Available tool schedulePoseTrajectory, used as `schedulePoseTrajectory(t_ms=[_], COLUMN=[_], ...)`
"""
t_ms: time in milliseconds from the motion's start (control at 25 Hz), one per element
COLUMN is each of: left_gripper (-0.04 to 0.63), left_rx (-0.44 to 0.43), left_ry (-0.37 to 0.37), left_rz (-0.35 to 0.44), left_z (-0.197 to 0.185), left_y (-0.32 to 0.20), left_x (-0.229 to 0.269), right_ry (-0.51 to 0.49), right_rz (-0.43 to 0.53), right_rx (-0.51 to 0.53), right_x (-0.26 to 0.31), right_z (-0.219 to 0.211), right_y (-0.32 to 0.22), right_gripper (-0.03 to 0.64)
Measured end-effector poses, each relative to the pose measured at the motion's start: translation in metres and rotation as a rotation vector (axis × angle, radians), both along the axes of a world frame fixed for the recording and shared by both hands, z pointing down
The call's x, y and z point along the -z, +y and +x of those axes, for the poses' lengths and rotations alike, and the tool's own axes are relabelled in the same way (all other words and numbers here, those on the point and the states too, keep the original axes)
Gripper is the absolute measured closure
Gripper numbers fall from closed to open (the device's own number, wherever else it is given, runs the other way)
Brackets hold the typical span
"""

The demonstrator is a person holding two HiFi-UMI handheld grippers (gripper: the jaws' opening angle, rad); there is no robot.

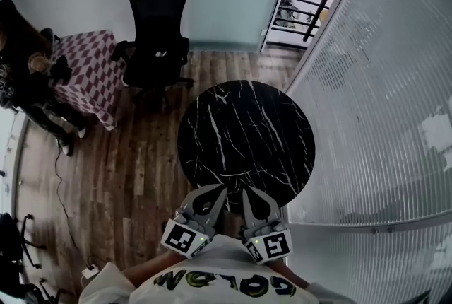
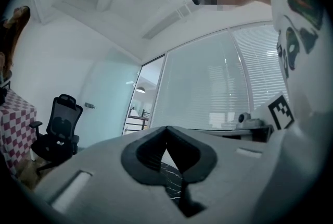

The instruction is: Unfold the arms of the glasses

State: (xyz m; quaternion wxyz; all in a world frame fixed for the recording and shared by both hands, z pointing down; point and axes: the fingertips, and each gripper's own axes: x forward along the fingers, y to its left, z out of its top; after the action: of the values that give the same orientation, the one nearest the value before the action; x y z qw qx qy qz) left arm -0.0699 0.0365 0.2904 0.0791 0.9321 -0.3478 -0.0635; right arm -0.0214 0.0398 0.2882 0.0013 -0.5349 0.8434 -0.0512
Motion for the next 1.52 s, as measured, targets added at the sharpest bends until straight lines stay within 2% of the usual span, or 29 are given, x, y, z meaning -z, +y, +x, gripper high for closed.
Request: schedulePoseTrajectory(t_ms=[400, 800, 1120, 1520], left_gripper=[0.591, 0.591, 0.591, 0.591], left_rx=[-0.042, -0.071, -0.042, -0.051], left_ry=[-0.005, -0.017, -0.002, -0.042], left_rz=[-0.002, -0.017, -0.002, -0.078], left_z=[-0.005, 0.017, 0.042, 0.069], left_y=[-0.041, -0.050, -0.051, -0.058], left_x=[-0.008, -0.012, 0.003, -0.017], right_ry=[-0.005, -0.006, 0.011, 0.019], right_rz=[-0.011, -0.024, -0.016, -0.085], right_rx=[-0.047, -0.065, -0.046, -0.042], right_x=[-0.009, -0.011, -0.005, -0.021], right_z=[-0.004, 0.015, 0.041, 0.066], right_y=[-0.042, -0.055, -0.055, -0.061], right_gripper=[0.614, 0.615, 0.615, 0.614])
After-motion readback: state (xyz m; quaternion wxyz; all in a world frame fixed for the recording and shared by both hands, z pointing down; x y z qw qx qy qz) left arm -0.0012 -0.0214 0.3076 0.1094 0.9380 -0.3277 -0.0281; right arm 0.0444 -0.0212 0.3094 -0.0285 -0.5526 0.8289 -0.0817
